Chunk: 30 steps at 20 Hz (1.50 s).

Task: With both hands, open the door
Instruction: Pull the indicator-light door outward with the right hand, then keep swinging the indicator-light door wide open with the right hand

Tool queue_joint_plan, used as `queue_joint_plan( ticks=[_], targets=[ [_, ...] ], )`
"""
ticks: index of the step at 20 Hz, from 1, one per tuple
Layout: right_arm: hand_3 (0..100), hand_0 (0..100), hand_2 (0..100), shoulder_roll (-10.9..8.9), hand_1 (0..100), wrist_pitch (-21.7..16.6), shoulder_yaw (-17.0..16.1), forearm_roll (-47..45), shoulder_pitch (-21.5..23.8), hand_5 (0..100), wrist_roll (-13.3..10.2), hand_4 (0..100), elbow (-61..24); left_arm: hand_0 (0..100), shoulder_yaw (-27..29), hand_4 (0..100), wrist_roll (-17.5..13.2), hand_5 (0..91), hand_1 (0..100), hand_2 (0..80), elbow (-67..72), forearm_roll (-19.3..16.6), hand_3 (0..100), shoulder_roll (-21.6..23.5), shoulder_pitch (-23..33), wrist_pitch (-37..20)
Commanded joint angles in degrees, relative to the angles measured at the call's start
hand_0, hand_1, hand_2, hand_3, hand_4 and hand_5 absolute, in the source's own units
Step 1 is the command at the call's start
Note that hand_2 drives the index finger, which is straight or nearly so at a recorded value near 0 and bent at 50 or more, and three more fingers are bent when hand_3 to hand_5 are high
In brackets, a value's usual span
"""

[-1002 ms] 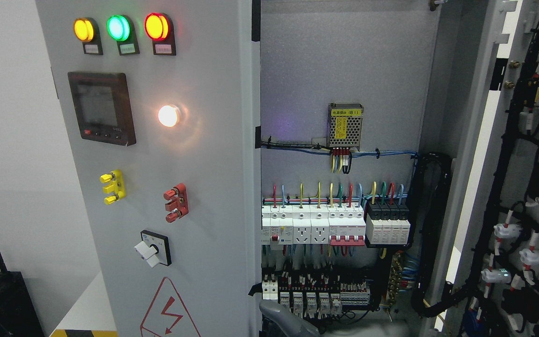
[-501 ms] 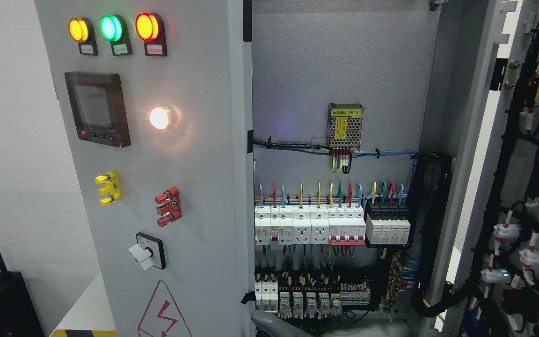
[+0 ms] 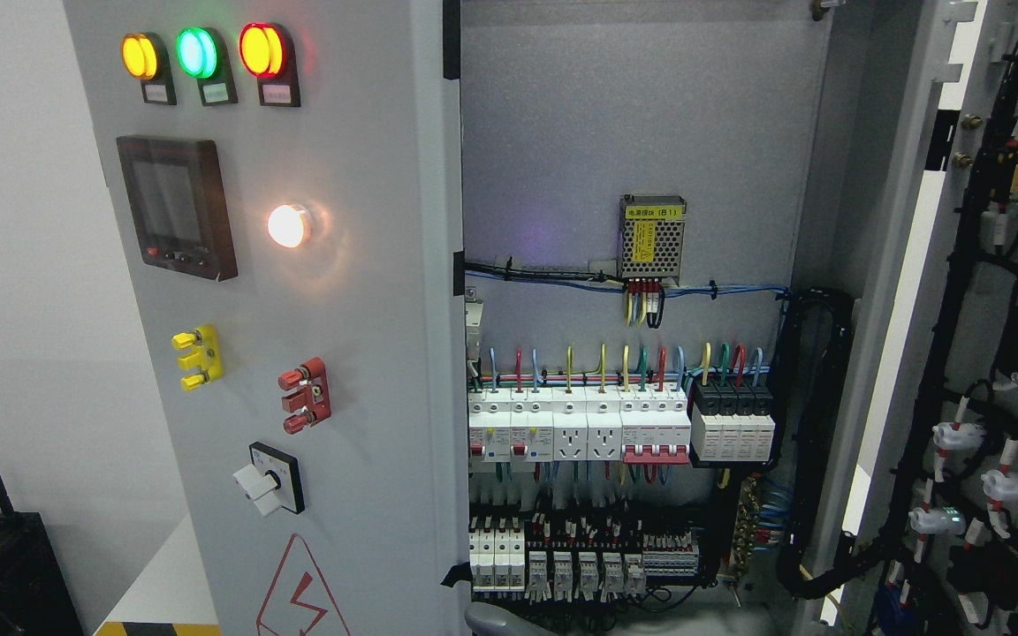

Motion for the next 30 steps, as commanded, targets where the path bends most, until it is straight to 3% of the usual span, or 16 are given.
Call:
queue_joint_plan(
  ticks=[1,4,30],
  targets=[
    [0,38,0,-1.76,0,0.3,0.8,-5.2,0.2,0,-0.1,0,-0.4,0,-1.0,0,0.0,0.0,0,0.0,0.0,0.0,0,-1.5,0.0,0.0],
    [0,38,0,-2.55,0,0.4,0.8,-5.5,0.3,0,-0.1,0,-0.4,0,-0.9,0,0.0,0.0,0,0.0,0.0,0.0,0,-1.5,0.0,0.0],
    [0,38,0,-2.46,0,0.6,5.3,-5.6,0.5,0,1.5,0,-3.0,0,-1.0,0,0.0,0.0,0,0.0,0.0,0.0,0,-1.4,0.0,0.0]
  ],
)
